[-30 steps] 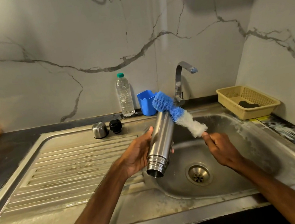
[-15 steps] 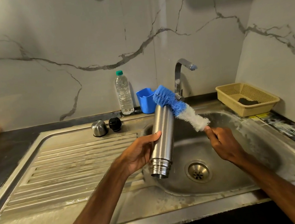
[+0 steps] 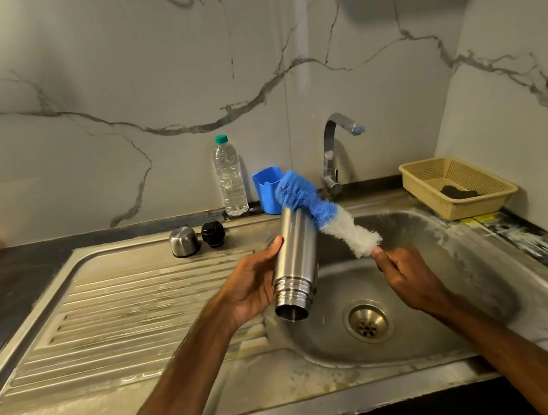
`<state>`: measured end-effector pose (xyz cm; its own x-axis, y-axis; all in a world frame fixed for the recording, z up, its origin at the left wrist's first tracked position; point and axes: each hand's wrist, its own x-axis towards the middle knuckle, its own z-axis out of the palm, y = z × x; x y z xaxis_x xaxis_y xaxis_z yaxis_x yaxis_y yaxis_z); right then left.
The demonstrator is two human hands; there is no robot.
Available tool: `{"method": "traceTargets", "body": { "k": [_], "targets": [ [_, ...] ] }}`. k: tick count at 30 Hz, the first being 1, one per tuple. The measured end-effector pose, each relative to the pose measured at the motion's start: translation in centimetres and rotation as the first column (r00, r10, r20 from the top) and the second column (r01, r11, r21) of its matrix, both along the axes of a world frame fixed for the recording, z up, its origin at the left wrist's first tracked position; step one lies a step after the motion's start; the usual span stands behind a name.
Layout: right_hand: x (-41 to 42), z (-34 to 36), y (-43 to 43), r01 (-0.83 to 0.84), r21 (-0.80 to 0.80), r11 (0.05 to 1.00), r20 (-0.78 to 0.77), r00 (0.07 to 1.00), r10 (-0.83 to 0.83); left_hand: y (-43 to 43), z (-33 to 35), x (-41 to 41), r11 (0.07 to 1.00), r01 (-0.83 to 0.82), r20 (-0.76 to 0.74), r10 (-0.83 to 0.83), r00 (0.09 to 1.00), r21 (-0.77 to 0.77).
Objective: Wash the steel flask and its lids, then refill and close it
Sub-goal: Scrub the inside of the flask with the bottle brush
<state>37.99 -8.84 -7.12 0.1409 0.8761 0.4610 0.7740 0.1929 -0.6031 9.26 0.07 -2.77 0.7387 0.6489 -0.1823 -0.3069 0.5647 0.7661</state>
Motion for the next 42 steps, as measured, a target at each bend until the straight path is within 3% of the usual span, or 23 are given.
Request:
{"method": "traceTargets", "body": {
  "k": [6,10,14,19,22,26,29,33,37,40,42],
  "targets": [
    [0.2,0.4,0.6,0.041,0.028,0.999,-0.044,0.998,-0.04,-0.3,0.2,-0.2,0.998,0.056,0.086,-0.054,0.995,-0.027],
    [0.3,-0.2,-0.2,-0.086,0.023,0.996,0.028,0.996,0.085,-0.1,0.3,-0.1,0.999,0.021,0.072,-0.019,0.997,-0.031],
    [-0.1,0.3,0.5,-0.025,-0.003,1.0,0.009,1.0,0.025,0.1,0.2,-0.4,0.996,-0.002,0.111,0.012,0.994,-0.085],
    [-1.0,0.0,-0.4,-0.219,0.023,0.975,0.023,0.976,0.218,0.7,-0.1,-0.4,0.979,-0.163,0.064,0.172,0.983,-0.122],
    [-1.0,0.4,0.0,-0.125,-0.002,0.992,0.024,0.992,0.125,0.6,0.1,-0.3,0.978,-0.132,0.107,0.15,0.983,-0.16],
    [-1.5,0.0,-0.3,-0.253,0.035,0.967,0.02,0.967,0.253,0.8,-0.1,-0.5,0.971,-0.193,0.075,0.205,0.976,-0.141],
    [-1.4,0.5,-0.3,-0.151,0.017,0.988,0.018,0.988,0.151,0.9,0.2,-0.6,0.975,-0.172,0.086,0.185,0.979,-0.144],
    [-1.6,0.3,-0.4,-0.263,0.013,0.965,0.009,0.965,0.263,0.8,0.0,-0.7,0.964,-0.232,0.044,0.239,0.97,-0.129],
    [-1.8,0.6,-0.4,-0.18,-0.017,0.983,-0.006,0.984,0.18,0.8,0.2,-0.8,0.968,-0.215,0.055,0.223,0.973,-0.13],
    [-2.4,0.6,-0.9,-0.25,-0.01,0.968,0.033,0.968,0.251,0.5,0.3,-1.0,0.964,-0.239,0.061,0.247,0.967,-0.117],
    [-2.4,0.9,-0.9,-0.208,-0.021,0.978,0.026,0.978,0.209,0.7,0.3,-1.1,0.959,-0.256,0.068,0.265,0.962,-0.12]
  ]
}}
